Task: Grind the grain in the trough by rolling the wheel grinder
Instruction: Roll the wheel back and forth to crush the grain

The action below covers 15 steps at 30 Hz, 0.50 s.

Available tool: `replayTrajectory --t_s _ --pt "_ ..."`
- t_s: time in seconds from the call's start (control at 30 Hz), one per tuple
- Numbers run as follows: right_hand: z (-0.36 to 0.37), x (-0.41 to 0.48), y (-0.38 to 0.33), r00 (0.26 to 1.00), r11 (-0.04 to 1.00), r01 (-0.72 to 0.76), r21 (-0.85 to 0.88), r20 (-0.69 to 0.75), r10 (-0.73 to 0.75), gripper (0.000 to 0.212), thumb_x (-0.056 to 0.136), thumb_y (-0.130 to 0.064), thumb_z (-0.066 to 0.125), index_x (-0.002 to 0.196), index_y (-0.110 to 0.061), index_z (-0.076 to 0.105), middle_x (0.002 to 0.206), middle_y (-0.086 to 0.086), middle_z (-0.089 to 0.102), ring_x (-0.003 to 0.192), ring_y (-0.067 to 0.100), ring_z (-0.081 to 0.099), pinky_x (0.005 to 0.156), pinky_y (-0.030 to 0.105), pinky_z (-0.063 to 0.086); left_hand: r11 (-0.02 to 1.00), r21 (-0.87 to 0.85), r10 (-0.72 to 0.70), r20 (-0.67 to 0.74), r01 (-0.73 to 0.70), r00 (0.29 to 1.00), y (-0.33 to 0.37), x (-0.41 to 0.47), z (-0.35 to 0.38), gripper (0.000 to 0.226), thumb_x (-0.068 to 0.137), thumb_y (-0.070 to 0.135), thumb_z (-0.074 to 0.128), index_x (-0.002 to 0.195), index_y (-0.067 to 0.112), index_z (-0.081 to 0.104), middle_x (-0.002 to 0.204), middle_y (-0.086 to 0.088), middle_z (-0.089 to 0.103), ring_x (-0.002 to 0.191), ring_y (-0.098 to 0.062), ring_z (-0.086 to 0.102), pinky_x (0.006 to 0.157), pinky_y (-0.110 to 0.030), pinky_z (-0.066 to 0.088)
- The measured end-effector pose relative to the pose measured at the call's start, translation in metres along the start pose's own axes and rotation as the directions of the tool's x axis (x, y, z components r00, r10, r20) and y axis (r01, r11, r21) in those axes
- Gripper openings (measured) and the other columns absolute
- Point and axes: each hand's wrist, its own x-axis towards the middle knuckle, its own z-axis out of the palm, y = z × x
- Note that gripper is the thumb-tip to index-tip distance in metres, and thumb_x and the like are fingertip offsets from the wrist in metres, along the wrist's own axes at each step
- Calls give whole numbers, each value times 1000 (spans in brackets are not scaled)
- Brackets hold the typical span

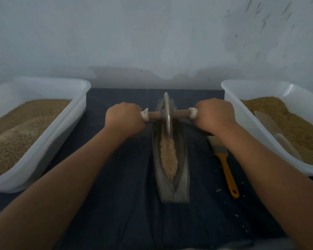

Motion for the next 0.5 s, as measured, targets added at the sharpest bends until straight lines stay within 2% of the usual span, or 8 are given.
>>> replayTrajectory --t_s 0.1,0.17,0.23,0.33,0.4,0.5 --pt "-12 -5 0 991 997 77 30 109 -79 32 92 -44 62 67 -24 58 67 -4 60 61 17 58 63 37 56 999 -44 34 74 -31 997 -4 -22 -2 34 88 51 55 67 25 56 69 7 59 60 -17 55 57 -31 44" --pt "-20 -33 3 961 991 112 75 246 -127 26 94 -42 63 72 -28 59 70 -7 60 64 10 58 59 29 45 993 -9 118 93 -118 989 -14 -53 -3 29 84 50 55 67 27 54 64 10 55 57 -14 52 54 -29 39" --pt "-27 -73 10 936 982 137 133 308 -173 25 90 -47 61 70 -32 58 66 -8 60 61 4 56 55 24 37 976 33 216 19 -216 976 -21 -86 -8 30 79 51 57 61 30 46 54 13 47 47 -8 44 46 -23 28" --pt "-29 -98 15 917 978 126 167 357 -179 29 86 -55 60 67 -33 58 61 -9 60 56 3 57 53 25 43 957 79 283 -51 -279 958 -24 -100 -13 32 74 53 56 56 31 40 46 15 38 40 -2 35 45 -18 18" --pt "-23 -81 9 940 989 88 115 319 -121 30 91 -51 63 69 -32 59 64 -8 61 59 4 56 52 26 38 970 67 233 6 -232 973 -18 -80 -10 33 79 54 52 59 29 46 51 13 46 46 -8 44 47 -21 25" --pt "-6 -34 -1 990 1000 8 11 141 -9 30 97 -46 60 72 -29 58 71 -5 62 58 8 49 51 27 28 992 54 113 37 -115 993 -8 -24 -10 33 83 51 55 63 24 54 63 8 56 58 -20 55 55 -29 42"
